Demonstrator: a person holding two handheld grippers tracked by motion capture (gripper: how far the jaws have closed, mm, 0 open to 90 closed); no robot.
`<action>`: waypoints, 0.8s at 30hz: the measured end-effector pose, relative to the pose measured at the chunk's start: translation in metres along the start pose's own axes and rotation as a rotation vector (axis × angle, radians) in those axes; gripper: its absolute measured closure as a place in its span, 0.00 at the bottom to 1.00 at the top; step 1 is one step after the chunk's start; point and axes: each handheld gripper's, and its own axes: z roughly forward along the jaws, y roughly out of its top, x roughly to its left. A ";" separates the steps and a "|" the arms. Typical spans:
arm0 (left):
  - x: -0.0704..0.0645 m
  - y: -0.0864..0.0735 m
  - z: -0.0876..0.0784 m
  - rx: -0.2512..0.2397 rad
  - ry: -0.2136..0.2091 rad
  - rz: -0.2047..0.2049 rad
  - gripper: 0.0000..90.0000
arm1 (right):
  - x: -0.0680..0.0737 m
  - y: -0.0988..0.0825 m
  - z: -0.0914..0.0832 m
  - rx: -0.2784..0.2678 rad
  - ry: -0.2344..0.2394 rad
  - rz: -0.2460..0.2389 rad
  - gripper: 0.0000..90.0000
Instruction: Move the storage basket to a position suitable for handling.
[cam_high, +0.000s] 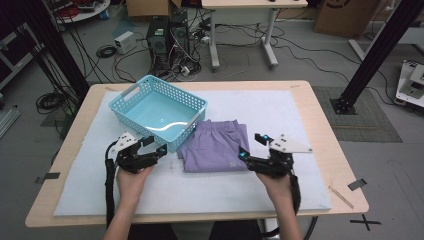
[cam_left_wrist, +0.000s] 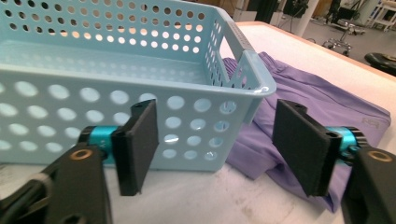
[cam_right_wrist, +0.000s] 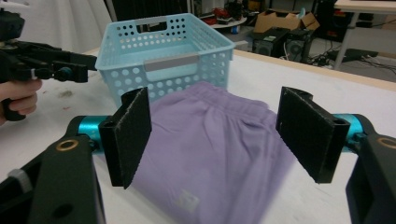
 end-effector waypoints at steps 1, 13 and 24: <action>0.002 0.000 -0.002 -0.004 0.000 0.007 0.34 | 0.004 0.000 0.008 -0.002 0.014 0.002 0.30; -0.020 -0.003 0.023 0.041 -0.051 0.056 0.33 | 0.037 0.006 0.061 0.024 0.002 -0.028 0.30; -0.031 0.007 0.050 0.019 -0.091 0.020 0.33 | 0.019 0.002 0.041 0.001 -0.014 0.012 0.30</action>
